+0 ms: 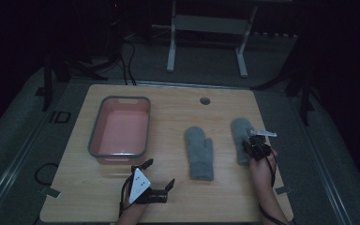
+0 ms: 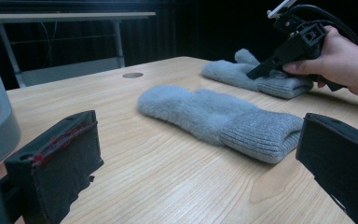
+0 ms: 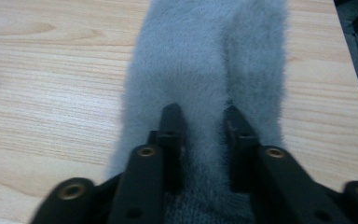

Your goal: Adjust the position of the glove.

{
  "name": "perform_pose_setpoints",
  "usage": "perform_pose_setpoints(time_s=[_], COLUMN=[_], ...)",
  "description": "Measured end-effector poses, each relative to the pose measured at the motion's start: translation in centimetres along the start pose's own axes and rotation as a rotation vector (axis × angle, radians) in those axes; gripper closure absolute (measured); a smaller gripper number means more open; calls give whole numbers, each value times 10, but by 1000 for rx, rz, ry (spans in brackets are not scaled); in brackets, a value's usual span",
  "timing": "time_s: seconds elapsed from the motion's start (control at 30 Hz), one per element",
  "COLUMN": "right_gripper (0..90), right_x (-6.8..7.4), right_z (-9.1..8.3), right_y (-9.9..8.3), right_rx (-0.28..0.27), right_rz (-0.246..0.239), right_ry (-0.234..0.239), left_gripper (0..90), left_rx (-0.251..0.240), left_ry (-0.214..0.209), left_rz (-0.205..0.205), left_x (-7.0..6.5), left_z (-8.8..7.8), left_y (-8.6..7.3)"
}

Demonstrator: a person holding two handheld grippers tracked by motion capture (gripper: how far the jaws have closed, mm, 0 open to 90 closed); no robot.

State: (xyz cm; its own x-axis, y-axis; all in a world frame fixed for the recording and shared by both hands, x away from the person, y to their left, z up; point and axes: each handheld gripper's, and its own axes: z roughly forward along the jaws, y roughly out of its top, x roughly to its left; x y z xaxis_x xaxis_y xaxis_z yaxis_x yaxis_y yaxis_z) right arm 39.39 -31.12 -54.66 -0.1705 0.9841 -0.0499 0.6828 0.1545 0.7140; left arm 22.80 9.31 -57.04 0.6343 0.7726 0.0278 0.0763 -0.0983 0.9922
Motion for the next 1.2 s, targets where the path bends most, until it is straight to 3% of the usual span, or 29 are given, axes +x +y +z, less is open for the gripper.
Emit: perform_pose_setpoints(time_s=[0.1, 0.3, 0.47, 0.67, 0.93, 1.13, 1.17, 1.2], right_gripper=[793, 801, 802, 802, 803, 803, 803, 803], right_x=[-2, -1, 0, 15, 34, 59, 69, 69], right_z=[-4, -12, -26, -48, -77, -95, -97, -97], right_y=[0, 1, 4, 8, 24, 34, 37, 37], right_rx=[-9, -19, -23, -37, -69, -107, -117, -117], right_rz=[57, 44, 67, 38, 73, 73, 72, 72], right_ry=[16, 16, 31, 27, 59, 115, 113, 113], left_gripper=[1, 1, 1, 1, 1, 1, 1, 1], left_rx=[1, 7, 9, 6, 6, 5, 4, 4], left_ry=[1, 7, 7, 7, 8, 6, 6, 6], left_rz=[-3, -13, -15, -5, -9, -13, -14, -14], left_x=[0, 1, 1, 0, 1, 1, 1, 1], left_z=[0, 1, 1, 1, 1, 0, 0, 0], left_y=[0, 0, 0, 0, 0, 0, 0, 0])
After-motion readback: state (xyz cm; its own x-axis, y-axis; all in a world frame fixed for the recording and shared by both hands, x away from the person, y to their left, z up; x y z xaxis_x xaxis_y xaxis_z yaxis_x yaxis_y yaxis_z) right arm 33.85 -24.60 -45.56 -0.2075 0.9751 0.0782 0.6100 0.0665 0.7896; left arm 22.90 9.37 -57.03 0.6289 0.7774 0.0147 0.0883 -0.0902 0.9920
